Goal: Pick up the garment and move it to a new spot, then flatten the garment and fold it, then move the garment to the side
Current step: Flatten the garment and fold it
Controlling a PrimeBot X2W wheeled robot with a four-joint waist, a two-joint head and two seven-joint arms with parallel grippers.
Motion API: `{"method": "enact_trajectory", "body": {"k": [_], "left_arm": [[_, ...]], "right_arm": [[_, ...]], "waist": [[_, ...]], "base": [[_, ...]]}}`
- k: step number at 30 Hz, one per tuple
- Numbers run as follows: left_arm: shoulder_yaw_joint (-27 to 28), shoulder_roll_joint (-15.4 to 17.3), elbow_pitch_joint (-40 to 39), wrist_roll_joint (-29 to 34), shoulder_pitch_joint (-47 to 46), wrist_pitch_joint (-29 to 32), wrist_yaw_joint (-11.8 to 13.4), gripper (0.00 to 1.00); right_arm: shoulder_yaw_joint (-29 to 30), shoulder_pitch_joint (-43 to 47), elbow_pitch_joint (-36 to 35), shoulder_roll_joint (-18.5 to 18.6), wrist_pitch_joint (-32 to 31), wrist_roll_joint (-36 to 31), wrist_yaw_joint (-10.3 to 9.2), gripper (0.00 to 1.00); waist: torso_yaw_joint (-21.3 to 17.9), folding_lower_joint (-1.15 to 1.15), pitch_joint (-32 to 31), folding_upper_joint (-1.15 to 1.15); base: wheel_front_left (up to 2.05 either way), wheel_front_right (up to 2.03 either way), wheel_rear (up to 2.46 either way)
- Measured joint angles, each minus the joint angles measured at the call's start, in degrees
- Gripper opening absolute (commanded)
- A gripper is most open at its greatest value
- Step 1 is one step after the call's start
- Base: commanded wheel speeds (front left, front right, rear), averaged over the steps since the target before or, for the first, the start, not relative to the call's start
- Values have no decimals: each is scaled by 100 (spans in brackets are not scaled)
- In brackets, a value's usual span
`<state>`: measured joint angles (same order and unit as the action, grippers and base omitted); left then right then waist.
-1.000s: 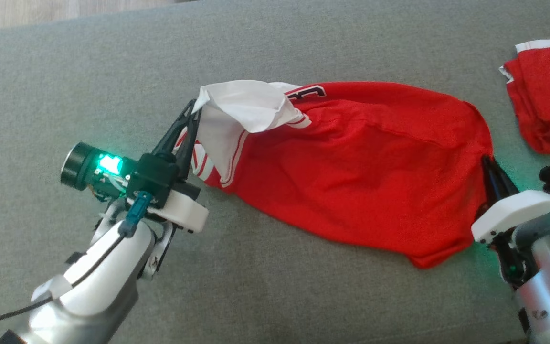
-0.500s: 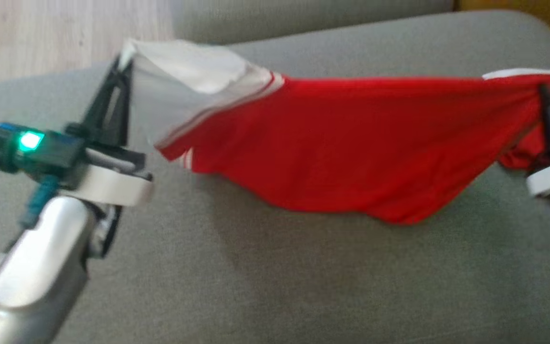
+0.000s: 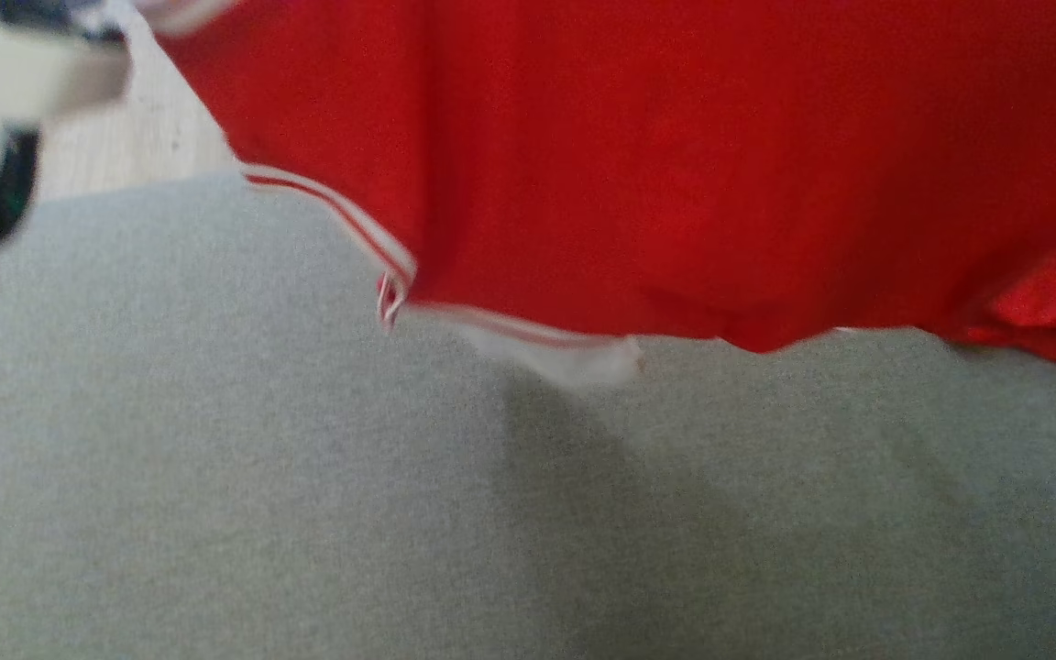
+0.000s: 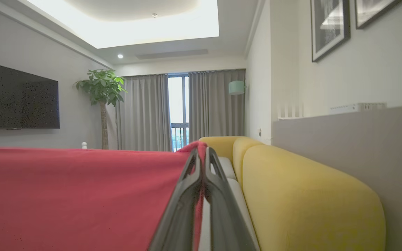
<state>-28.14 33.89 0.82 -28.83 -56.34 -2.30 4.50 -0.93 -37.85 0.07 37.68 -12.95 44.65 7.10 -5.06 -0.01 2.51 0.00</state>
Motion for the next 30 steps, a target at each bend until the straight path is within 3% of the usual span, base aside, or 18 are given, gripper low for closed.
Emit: {"method": "enact_trajectory", "body": {"k": [7, 12, 19, 22, 30], "left_arm": [[-332, -190, 1160, 171, -1262, 333, -531, 0], [-565, -447, 2339, 527, -2263, 131, -864, 0], [-578, -824, 3608, 999, -3541, -894, -845, 0], [-582, -1014, 3907, 1123, -3891, -1126, -845, 0], [-511, -1200, 3964, 1071, -3637, -1247, -925, 0]], "right_arm": [[-821, -1407, 670, 89, -35, -546, 0, 0], [-1445, -2402, 1571, -135, 318, -882, 0, 0], [-1572, -3729, 2949, -661, 1550, -1313, 1, 0], [-1670, -4072, 3339, -693, 2020, -1518, 1, 0], [-2380, -4147, 4108, -662, 2453, -1658, 1, 0]], "waist": [[57, 1, 529, 0], [105, 3, 1136, 0], [138, 3, 2001, 0], [166, 4, 2282, -1], [391, 2, 2677, -1]], "base": [[0, 0, 0], [0, 0, 0], [0, 0, 0], [0, 0, 0], [0, 0, 0]]}}
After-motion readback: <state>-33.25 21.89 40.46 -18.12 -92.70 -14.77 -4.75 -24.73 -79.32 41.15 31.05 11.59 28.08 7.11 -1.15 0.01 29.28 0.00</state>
